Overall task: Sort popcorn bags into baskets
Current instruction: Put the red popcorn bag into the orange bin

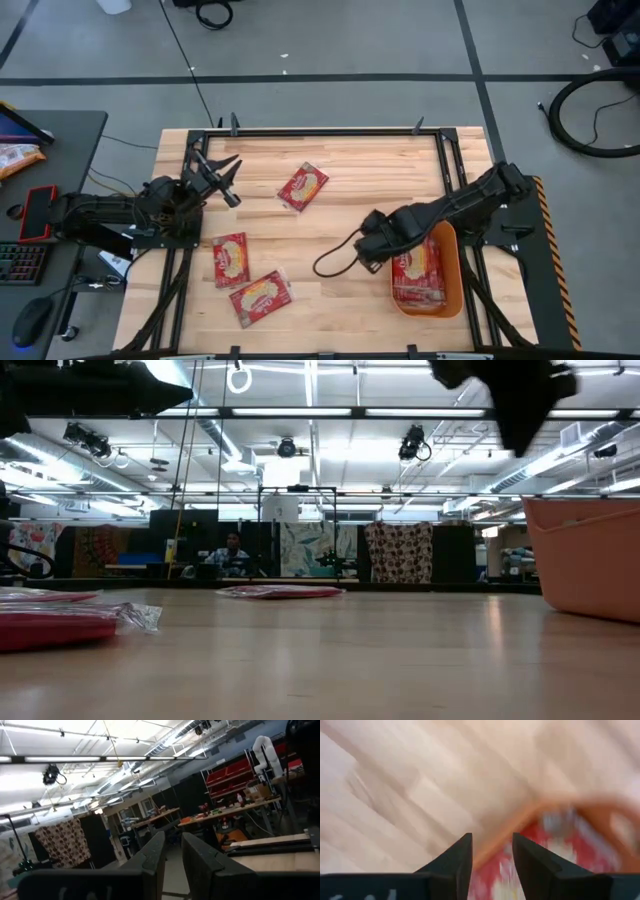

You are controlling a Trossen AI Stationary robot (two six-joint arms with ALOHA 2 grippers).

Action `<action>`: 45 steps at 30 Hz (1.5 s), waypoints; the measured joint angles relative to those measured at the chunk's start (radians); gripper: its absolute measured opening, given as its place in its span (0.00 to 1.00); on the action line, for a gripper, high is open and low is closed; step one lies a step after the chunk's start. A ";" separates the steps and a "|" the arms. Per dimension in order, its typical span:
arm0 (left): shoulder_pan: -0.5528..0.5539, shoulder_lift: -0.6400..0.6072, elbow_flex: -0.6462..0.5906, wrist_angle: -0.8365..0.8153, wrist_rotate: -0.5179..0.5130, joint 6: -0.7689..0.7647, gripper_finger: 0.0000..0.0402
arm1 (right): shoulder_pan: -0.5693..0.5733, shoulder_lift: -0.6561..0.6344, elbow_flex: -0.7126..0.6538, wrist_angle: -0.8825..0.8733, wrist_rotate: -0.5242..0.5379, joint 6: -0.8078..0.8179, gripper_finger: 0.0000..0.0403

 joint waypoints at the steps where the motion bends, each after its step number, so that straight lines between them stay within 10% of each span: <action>1: 0.000 0.000 0.000 -0.007 0.000 -0.009 0.17 | -0.004 0.000 0.000 0.025 0.042 -0.050 0.36; 11: 0.000 0.000 0.000 -0.115 0.004 -0.117 0.17 | -0.086 0.043 -0.009 0.345 0.303 -0.607 0.35; 45: -0.003 0.000 0.029 -0.419 0.034 -0.313 0.17 | -0.561 0.388 -0.009 0.931 0.052 -1.621 0.36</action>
